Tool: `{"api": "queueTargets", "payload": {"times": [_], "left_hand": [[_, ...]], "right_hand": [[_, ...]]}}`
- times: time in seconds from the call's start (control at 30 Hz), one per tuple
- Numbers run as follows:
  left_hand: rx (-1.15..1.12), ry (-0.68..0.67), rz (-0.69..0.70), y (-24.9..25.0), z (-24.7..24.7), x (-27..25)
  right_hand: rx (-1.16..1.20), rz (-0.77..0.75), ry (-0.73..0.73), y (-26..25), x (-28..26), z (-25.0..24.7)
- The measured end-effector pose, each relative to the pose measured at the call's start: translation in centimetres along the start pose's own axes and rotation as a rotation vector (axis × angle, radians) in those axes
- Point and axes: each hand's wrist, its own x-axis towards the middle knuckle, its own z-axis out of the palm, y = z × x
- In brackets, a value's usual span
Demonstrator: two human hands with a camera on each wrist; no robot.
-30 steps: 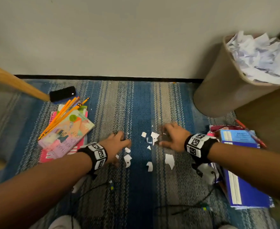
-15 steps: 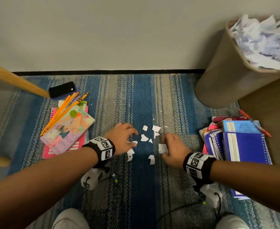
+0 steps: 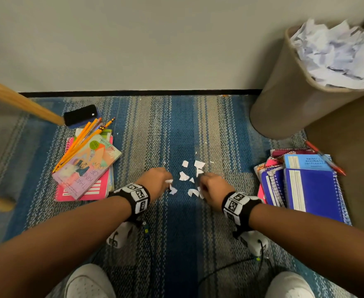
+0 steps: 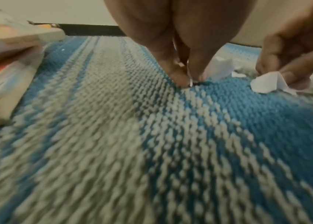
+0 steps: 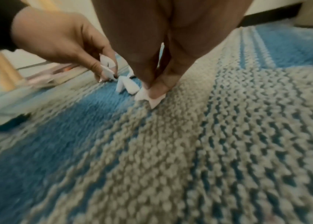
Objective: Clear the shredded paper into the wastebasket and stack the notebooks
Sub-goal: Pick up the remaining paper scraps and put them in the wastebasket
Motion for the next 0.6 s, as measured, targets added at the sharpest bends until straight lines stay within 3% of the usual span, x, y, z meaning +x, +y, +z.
{"api": "queueTargets", "payload": {"times": [0.17,0.37,0.47,0.53,0.6], "left_hand": [[-0.011,-0.016,-0.119,1.7,-0.6,2.0],[0.059,-0.139,-0.035,3.2,0.0,3.0],[0.154,-0.142,0.023,3.2,0.6,3.0],[0.195,-0.115,-0.007,3.4,0.9,2.8],[0.139,-0.070,-0.031,3.7,0.8,2.9]], "right_hand": [[0.104,0.067,0.092,1.3,0.3,-1.4],[-0.385,-0.261,-0.076,0.6,-0.3,-0.1],[-0.447,-0.316,-0.111,0.9,-0.8,1.1],[-0.437,-0.418,-0.026,1.7,-0.9,0.6],[-0.440,-0.413,-0.085,2.5,-0.8,-0.9]]}}
